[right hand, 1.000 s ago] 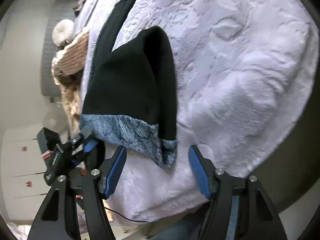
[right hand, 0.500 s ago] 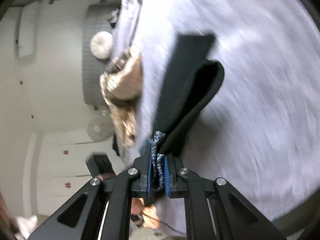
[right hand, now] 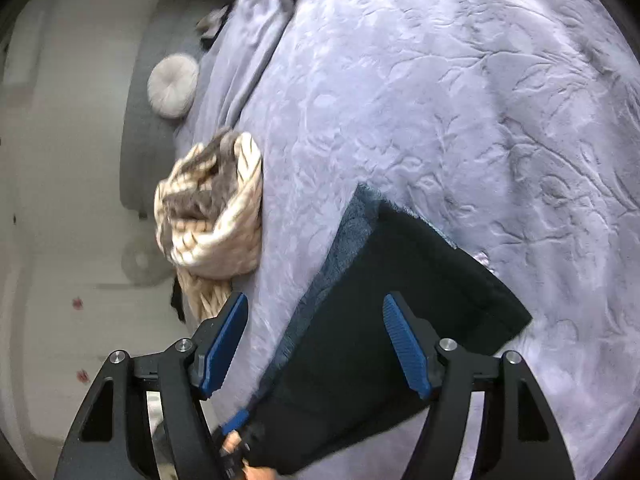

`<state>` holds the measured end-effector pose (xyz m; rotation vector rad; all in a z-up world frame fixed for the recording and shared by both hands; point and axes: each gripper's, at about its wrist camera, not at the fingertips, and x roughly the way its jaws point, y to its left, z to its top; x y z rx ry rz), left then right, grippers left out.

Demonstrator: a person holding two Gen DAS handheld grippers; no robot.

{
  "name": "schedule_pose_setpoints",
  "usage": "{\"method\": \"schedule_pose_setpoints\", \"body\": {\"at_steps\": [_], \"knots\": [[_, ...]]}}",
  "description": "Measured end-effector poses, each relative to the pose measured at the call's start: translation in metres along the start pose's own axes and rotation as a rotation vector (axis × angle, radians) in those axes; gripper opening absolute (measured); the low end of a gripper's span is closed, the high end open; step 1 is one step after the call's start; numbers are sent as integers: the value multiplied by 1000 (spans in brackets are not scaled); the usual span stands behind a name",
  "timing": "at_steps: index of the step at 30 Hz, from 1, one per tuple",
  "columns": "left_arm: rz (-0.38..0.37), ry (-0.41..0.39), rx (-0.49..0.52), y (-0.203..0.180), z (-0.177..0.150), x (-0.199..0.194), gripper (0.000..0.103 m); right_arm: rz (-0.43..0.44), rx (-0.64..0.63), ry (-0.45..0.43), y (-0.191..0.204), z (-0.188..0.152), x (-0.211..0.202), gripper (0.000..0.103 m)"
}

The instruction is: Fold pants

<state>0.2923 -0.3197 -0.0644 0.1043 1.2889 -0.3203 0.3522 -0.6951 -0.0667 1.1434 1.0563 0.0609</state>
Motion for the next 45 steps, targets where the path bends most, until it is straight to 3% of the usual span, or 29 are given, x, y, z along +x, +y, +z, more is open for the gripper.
{"method": "schedule_pose_setpoints", "body": {"at_steps": [3, 7, 10, 11, 12, 15, 17, 19, 22, 24, 25, 30, 33, 38, 41, 45], "knots": [[33, 43, -67, 20, -13, 13, 90, -54, -7, 54, -23, -19, 9, 71], [70, 80, -111, 33, -31, 25, 90, -44, 36, 131, -54, -44, 40, 68], [91, 115, -127, 40, -38, 35, 90, -15, 25, 136, -61, -45, 66, 65], [97, 123, -128, 40, -39, 37, 90, -24, 33, 138, -63, -47, 69, 45], [99, 131, -124, 41, -40, 36, 90, -19, 54, 145, -64, -48, 72, 8], [85, 113, -104, 42, -46, 25, 90, 55, 28, 157, -54, -58, 51, 8], [84, 127, -106, 47, -53, 23, 90, -6, -23, 179, -53, -66, 41, 8], [94, 155, -120, 52, -59, 29, 90, -122, -77, 223, -67, -72, 47, 10], [121, 202, -135, 58, -69, 35, 90, -79, 38, 237, -92, -67, 53, 16], [131, 179, -137, 62, -73, 24, 90, -103, 48, 201, -88, -67, 40, 36], [134, 172, -139, 62, -74, 20, 90, -166, 3, 169, -79, -69, 28, 39], [164, 106, -202, 78, -68, 3, 90, -166, -170, 60, -26, -77, -6, 39], [176, 78, -227, 87, -49, 14, 90, -180, -288, 114, 7, -76, 23, 39], [182, 29, -252, 80, -17, 47, 90, -276, -533, 263, 53, -95, 137, 39], [217, 25, -291, 86, -1, 73, 90, -410, -692, 235, 62, -108, 177, 37], [199, 1, -367, 111, 6, 72, 95, -423, -654, 150, 66, -87, 186, 37]]}}
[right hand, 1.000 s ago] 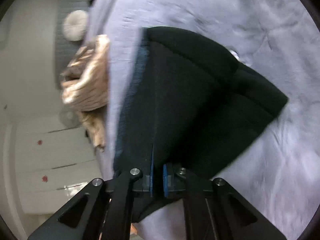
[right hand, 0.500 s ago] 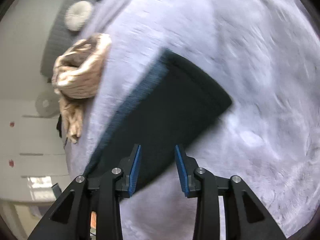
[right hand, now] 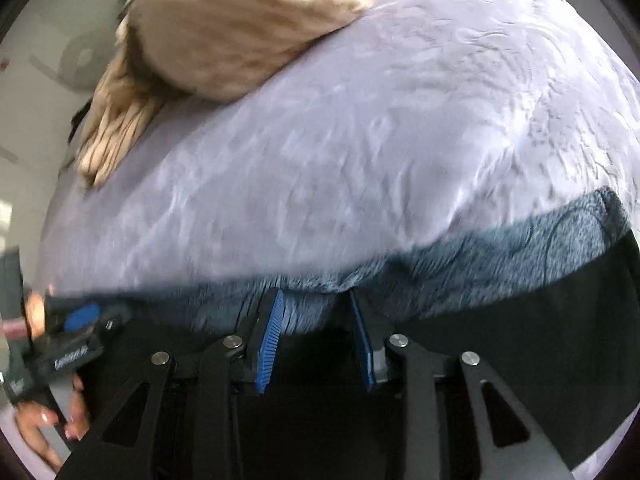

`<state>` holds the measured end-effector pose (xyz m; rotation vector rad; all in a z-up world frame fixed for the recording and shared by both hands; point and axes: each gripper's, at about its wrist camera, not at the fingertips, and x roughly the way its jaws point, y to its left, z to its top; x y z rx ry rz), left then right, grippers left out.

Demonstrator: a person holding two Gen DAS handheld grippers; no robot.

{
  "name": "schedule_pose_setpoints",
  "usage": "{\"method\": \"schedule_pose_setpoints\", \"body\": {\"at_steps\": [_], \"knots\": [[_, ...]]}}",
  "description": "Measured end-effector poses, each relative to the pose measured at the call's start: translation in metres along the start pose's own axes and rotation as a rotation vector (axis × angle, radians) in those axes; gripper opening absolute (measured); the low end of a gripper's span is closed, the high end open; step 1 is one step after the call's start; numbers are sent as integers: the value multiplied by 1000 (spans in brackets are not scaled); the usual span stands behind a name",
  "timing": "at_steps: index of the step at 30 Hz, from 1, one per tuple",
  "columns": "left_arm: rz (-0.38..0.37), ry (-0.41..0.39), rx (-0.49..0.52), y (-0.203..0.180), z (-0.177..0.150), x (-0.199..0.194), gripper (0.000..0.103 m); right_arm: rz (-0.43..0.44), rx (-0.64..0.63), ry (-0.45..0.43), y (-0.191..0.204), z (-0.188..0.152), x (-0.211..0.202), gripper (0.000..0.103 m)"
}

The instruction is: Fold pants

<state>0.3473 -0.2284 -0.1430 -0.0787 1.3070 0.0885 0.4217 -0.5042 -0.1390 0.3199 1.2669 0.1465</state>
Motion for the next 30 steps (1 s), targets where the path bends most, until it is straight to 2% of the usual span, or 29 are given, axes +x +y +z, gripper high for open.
{"method": "schedule_pose_setpoints", "body": {"at_steps": [4, 6, 9, 10, 12, 13, 14, 16, 18, 20, 22, 24, 27, 30], "knots": [[53, -33, 7, 36, 4, -20, 95, 5, 100, -16, -15, 3, -18, 39], [87, -51, 15, 68, -1, -36, 95, 25, 121, -5, -16, -5, -30, 42], [133, -64, 27, 122, -8, -45, 95, 186, 173, 27, -6, -26, -48, 43], [147, -63, 28, 136, -13, -47, 95, 293, 189, 56, 4, -40, -51, 43], [190, -63, 23, 182, -27, -52, 95, 413, 192, 111, 26, -65, -49, 51], [205, -64, 19, 196, -26, -50, 95, 481, 188, 160, 47, -83, -43, 53], [223, -64, 9, 213, -38, -52, 95, 535, 192, 203, 66, -100, -34, 54], [256, -37, -23, 262, -52, -43, 95, 634, 225, 300, 108, -138, -11, 54], [267, -12, -44, 295, -65, -31, 95, 675, 259, 357, 135, -166, 9, 54], [216, -21, -51, 313, -75, -26, 102, 702, 295, 392, 159, -190, 30, 54], [182, -27, -35, 318, -75, -22, 103, 707, 354, 408, 171, -204, 50, 54], [157, -22, -19, 320, -72, -18, 103, 710, 393, 391, 175, -209, 57, 55], [134, -31, 11, 325, -64, -11, 103, 742, 423, 317, 175, -206, 48, 55], [116, -44, 23, 329, -60, -5, 103, 735, 420, 314, 174, -207, 46, 55]]}}
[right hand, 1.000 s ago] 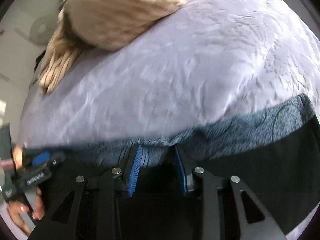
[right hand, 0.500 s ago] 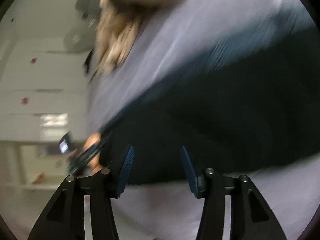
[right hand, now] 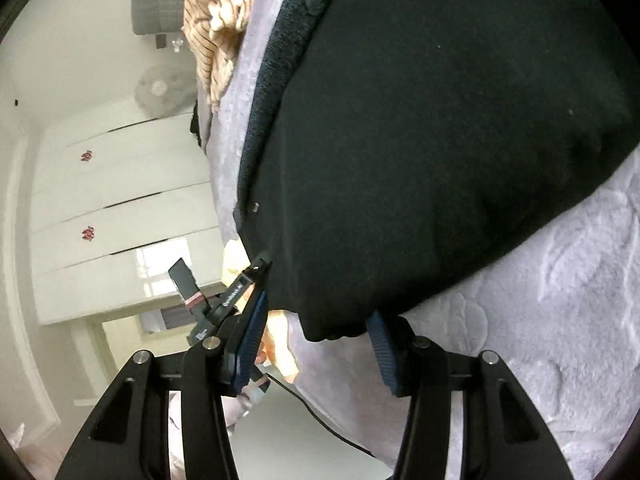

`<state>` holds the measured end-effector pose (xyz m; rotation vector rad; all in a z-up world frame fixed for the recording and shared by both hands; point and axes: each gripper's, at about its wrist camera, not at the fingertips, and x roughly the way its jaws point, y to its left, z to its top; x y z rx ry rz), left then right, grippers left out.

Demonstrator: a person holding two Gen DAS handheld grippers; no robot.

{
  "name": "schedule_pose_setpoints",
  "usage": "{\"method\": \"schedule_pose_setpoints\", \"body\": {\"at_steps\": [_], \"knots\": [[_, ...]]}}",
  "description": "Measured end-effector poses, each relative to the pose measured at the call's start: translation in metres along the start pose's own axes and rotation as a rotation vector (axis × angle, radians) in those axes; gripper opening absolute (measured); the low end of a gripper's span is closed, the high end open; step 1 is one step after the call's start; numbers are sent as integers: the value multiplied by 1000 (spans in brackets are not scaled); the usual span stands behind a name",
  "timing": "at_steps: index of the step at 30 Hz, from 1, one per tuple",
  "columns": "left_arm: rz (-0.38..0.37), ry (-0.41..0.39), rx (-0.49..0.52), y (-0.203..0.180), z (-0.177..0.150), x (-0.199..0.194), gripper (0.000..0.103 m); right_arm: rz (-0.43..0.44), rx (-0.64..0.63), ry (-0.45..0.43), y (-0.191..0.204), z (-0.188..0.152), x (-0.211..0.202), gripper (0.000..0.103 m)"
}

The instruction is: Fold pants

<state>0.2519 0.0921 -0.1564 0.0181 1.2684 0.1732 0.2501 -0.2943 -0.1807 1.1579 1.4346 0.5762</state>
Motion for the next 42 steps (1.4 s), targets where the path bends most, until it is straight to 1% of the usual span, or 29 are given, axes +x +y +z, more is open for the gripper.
{"method": "schedule_pose_setpoints", "body": {"at_steps": [2, 3, 4, 5, 7, 8, 10, 12, 13, 14, 16, 17, 18, 19, 20, 23, 24, 25, 26, 27, 29, 31, 32, 34, 35, 37, 39, 40, 42], "knots": [[-5, -4, 0, 7, -4, -5, 103, -4, 12, 7, -4, 2, 12, 55], [-5, -3, 4, 7, -3, -4, 103, -8, 36, 17, -9, 6, 18, 49], [-4, -2, 8, 9, -3, -3, 103, -31, 56, 21, -12, 8, 13, 37], [-4, 1, 14, 9, -6, -8, 103, -60, 73, 29, -13, 9, 12, 17], [-6, 5, 28, 9, -7, -10, 103, -42, 9, 25, 11, 11, 2, 11], [-10, 2, 36, 10, -6, -9, 103, -56, -58, 26, 26, 9, -5, 11], [-9, -4, 40, 8, -10, -10, 103, -152, -173, 41, 43, 4, -13, 11], [9, -6, 47, 4, -11, -11, 103, -297, -203, 81, 30, 2, -7, 11], [18, -4, 46, 4, -11, -12, 103, -342, -161, 101, 14, 1, -6, 12], [31, 2, 43, 2, -10, -16, 103, -306, -111, 103, 3, 0, -11, 15], [47, 13, 29, 0, -8, -29, 103, -230, -27, 22, -12, -3, -40, 19], [27, 2, 26, -3, -9, -37, 103, -208, -22, -21, -14, -2, -53, 36], [-15, -25, 29, -11, -10, -50, 103, -197, -15, -62, -15, 1, -64, 58], [-33, -35, 38, -17, -12, -56, 103, -184, -10, -93, -17, 3, -71, 65], [-55, -43, 55, -29, -14, -61, 103, -164, 0, -117, -18, 7, -76, 65], [-148, -46, 94, -74, -20, -67, 103, -145, 56, -130, -28, 22, -65, 65], [-184, -45, 112, -98, -22, -68, 103, -142, 66, -133, -30, 24, -59, 60], [-204, -44, 125, -110, -24, -68, 103, -144, 81, -141, -31, 26, -55, 52], [-226, -45, 147, -128, -26, -69, 103, -152, 94, -138, -32, 27, -50, 23], [-241, -47, 172, -147, -29, -70, 103, -159, 116, -125, -31, 29, -48, 19], [-231, -55, 249, -176, -36, -71, 103, -154, 73, -126, -19, 29, -58, 17], [-122, -52, 362, -193, -51, -57, 103, -202, -49, -129, 2, 25, -63, 16], [-111, -32, 379, -191, -58, -46, 103, -251, -89, -123, 2, 24, -63, 16], [-134, -31, 372, -183, -64, -39, 103, -388, -104, -70, -16, 23, -55, 16], [-127, -27, 378, -181, -63, -42, 103, -364, -77, -78, -21, 23, -57, 15], [-128, 1, 351, -176, -56, -48, 103, -308, -34, -92, -23, 19, -66, 22], [-150, 19, 297, -165, -44, -58, 103, -323, -36, -71, -14, 15, -72, 30], [-175, 4, 275, -161, -39, -64, 103, -332, -72, -60, -1, 14, -78, 30], [-205, -44, 248, -159, -26, -74, 103, -333, -198, -94, 29, 16, -91, 30]]}}
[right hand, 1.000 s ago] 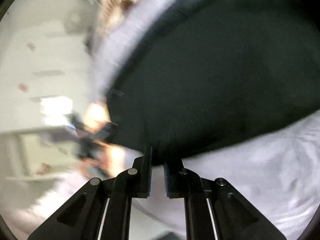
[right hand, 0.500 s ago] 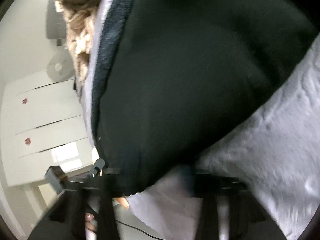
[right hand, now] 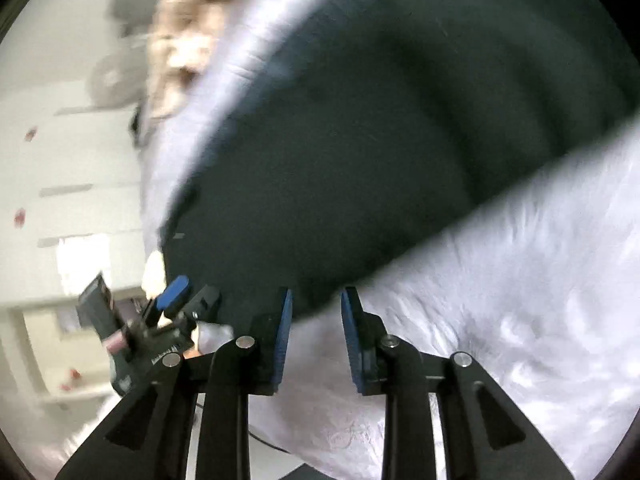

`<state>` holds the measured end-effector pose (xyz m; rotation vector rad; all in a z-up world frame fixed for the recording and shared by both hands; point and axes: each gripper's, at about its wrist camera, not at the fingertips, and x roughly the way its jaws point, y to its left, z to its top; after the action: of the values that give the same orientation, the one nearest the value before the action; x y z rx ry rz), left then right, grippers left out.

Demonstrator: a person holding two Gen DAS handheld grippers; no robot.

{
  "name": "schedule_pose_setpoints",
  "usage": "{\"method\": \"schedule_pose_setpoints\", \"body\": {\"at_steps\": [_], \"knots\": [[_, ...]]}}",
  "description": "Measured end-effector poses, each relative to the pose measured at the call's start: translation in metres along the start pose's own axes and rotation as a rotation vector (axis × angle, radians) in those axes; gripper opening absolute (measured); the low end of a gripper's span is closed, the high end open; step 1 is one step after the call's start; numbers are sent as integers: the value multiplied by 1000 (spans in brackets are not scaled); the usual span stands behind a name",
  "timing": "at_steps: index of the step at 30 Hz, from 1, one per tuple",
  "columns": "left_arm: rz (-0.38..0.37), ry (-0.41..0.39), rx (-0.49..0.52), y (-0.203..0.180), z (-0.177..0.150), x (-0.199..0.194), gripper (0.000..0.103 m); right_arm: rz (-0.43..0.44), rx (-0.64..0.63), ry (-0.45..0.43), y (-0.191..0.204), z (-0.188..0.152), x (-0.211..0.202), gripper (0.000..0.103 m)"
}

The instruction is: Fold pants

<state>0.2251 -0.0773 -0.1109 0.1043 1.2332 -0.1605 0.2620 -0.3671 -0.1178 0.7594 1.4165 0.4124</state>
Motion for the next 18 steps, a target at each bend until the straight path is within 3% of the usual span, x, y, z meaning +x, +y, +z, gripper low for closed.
{"method": "schedule_pose_setpoints", "body": {"at_steps": [4, 10, 11, 14, 15, 17, 18], "knots": [[32, -69, -48, 1, 43, 6, 103, -96, -186, -51, 40, 40, -1, 30], [197, -43, -174, 23, 73, 59, 103, -267, -333, 3, 54, 88, 72, 28], [232, -38, -202, 33, 73, 67, 103, -274, -339, -8, 53, 91, 75, 26], [243, -19, -252, 56, 70, 74, 103, -284, -302, -93, 41, 105, 58, 21], [251, -17, -258, 61, 69, 72, 103, -317, -270, -134, 35, 112, 46, 22], [266, -10, -262, 67, 68, 66, 103, -298, -191, -169, 18, 121, 23, 25], [253, -12, -258, 68, 67, 58, 103, -294, -158, -178, 12, 122, 15, 32]]}}
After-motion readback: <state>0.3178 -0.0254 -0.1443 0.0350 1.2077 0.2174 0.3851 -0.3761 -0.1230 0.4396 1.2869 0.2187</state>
